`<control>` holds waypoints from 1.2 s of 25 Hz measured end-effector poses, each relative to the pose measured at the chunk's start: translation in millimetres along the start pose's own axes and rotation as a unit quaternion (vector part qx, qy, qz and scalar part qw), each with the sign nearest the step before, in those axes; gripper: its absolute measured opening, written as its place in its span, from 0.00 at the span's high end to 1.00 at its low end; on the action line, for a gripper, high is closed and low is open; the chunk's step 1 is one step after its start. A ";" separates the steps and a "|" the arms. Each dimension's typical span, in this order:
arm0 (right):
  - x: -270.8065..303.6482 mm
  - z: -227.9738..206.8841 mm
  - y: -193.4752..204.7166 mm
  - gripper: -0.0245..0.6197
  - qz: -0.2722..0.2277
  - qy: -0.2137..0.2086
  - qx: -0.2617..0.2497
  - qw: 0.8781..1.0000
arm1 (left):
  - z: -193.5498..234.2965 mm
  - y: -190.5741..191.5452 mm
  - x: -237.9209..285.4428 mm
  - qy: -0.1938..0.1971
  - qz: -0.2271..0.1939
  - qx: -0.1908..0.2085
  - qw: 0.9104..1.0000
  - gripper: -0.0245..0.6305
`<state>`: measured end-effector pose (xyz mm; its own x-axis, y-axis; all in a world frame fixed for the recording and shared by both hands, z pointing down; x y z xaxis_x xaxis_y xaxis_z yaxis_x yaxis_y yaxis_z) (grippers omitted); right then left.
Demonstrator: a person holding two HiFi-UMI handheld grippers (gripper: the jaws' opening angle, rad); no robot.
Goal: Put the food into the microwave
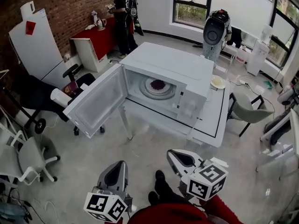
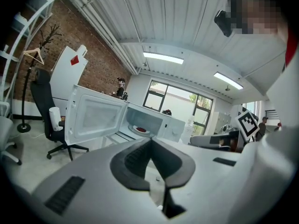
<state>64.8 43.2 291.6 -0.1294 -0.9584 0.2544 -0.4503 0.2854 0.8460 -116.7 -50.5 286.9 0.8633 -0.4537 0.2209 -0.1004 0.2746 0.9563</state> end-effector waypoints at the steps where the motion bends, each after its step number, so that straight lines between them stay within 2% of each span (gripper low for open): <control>1: -1.0 0.7 1.0 0.94 -0.001 -0.002 0.000 1.000 | -0.3 0.6 -2.8 -0.003 -0.001 0.000 1.000 0.95; 9: -6.4 6.2 5.3 0.94 0.001 -0.005 -0.028 1.000 | -3.9 -1.4 -19.5 -0.022 -0.010 -0.008 1.000 0.95; 18: -9.4 13.4 12.8 0.94 0.005 -0.024 -0.035 0.999 | -0.9 0.3 -28.9 -0.038 -0.015 -0.005 0.999 0.95; 30: -13.0 13.9 15.8 0.94 0.005 -0.019 -0.030 0.999 | -4.8 4.8 -32.5 -0.038 -0.010 -0.007 0.999 0.95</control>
<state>47.1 60.1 295.1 -0.1671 -0.9547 0.2463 -0.3948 0.2937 0.8706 -142.8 -30.4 283.4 0.8249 -0.5225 0.2155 -0.0754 0.2762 0.9581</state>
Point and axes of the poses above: the fingertips, and each gripper's own axes: x forward along the fingers, z to its left, y out of its underside, the point moved 5 cm from there along -x, backward along the fingers, and after that the axes turned 5 degrees about x, right-handed, at the moved point
